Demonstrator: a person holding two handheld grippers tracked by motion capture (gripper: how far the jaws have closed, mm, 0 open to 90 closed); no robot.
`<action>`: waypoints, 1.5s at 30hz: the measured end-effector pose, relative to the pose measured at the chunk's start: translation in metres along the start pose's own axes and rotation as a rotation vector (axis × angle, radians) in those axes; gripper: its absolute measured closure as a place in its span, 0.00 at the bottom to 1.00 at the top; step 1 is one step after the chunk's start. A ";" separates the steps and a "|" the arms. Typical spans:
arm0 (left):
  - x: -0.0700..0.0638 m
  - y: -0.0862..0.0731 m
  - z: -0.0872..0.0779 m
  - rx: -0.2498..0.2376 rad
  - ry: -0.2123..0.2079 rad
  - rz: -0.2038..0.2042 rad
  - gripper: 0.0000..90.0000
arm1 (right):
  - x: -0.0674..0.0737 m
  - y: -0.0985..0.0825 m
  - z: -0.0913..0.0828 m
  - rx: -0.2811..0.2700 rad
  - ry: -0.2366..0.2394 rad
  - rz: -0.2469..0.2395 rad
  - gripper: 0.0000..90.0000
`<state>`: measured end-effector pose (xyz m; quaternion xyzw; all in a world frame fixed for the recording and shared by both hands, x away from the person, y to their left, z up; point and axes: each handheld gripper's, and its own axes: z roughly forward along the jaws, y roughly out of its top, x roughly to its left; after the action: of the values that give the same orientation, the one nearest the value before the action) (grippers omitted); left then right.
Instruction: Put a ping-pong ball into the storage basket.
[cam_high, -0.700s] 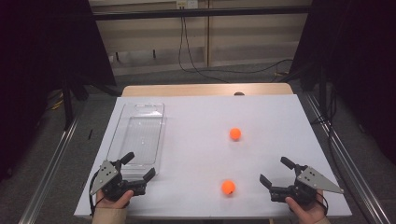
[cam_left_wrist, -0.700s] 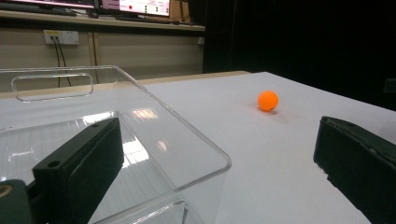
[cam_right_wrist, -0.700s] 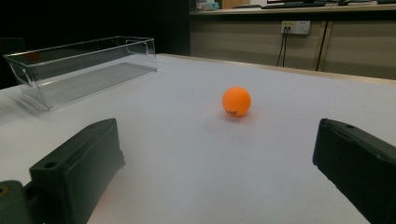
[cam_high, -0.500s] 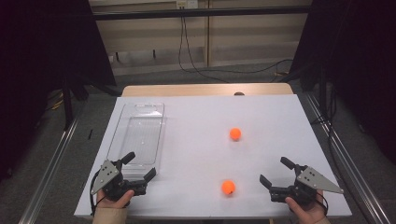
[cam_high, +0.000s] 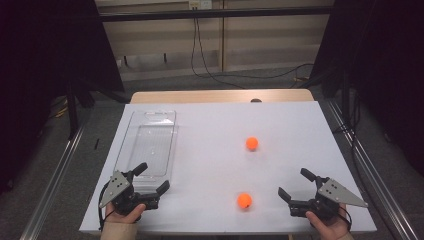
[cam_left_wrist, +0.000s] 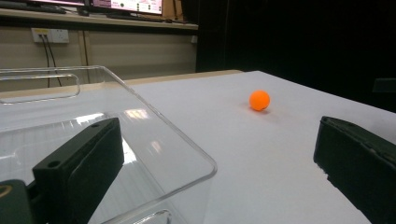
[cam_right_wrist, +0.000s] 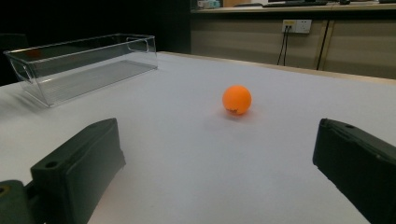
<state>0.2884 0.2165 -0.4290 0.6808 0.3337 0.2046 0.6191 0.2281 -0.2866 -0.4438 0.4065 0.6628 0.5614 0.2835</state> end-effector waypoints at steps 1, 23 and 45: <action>0.000 0.000 0.000 0.000 -0.003 0.002 0.02 | 0.000 0.000 0.000 0.000 0.000 0.000 0.01; -0.014 0.006 0.015 0.006 -0.065 -0.008 0.01 | 0.000 0.000 0.000 0.004 0.005 -0.006 0.01; -0.026 0.006 0.028 0.029 -0.100 0.003 0.01 | 0.000 0.000 0.000 0.004 0.009 -0.007 0.01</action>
<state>0.2910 0.1788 -0.4243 0.6997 0.3044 0.1662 0.6246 0.2280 -0.2868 -0.4439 0.4022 0.6665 0.5609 0.2817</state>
